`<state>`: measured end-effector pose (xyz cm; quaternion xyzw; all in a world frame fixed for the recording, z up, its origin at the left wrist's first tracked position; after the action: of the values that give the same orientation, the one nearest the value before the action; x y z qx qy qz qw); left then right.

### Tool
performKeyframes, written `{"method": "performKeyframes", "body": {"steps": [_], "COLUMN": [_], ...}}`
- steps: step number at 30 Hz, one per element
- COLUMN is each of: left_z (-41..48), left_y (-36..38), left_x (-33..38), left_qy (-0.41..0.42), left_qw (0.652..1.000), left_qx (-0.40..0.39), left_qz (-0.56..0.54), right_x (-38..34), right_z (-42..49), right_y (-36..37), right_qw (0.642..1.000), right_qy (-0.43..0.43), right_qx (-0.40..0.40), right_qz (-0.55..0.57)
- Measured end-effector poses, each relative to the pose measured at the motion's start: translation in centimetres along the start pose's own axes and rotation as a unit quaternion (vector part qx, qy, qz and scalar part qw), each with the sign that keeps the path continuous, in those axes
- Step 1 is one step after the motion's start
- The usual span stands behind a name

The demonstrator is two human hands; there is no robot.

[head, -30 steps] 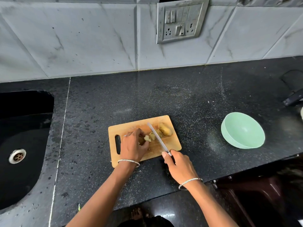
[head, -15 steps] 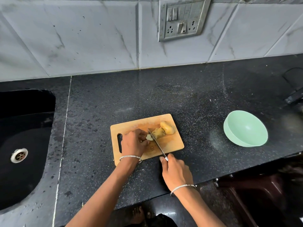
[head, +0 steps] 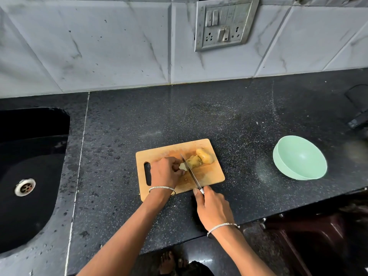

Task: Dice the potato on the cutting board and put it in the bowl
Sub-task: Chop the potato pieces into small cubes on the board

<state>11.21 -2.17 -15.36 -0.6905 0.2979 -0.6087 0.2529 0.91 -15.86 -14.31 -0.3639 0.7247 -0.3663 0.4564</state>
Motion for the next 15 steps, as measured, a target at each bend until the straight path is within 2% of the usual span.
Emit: {"method": "performKeyframes", "body": {"steps": [15], "left_z": [0.08], "left_y": [0.30], "left_x": [-0.84], "left_qy": [-0.029], "left_qw": [0.999], "left_qx": [0.021], "left_qz": [-0.033], "right_x": [0.25], "right_z": [-0.12], "right_y": [0.02], "right_qw": [1.000], "right_qy": [-0.025], "right_qx": [-0.011], "right_qz": [0.006]}}
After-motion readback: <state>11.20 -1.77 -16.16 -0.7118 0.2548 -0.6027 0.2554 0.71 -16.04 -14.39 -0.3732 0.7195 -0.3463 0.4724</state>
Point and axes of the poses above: each hand's wrist, its own z-axis towards the middle knuckle, its own y-axis out of the palm, x = y × z, the point moved 3 cm from there along z, towards the middle knuckle, and after that the axes turned 1 degree about -z, right-handed, at the moved point
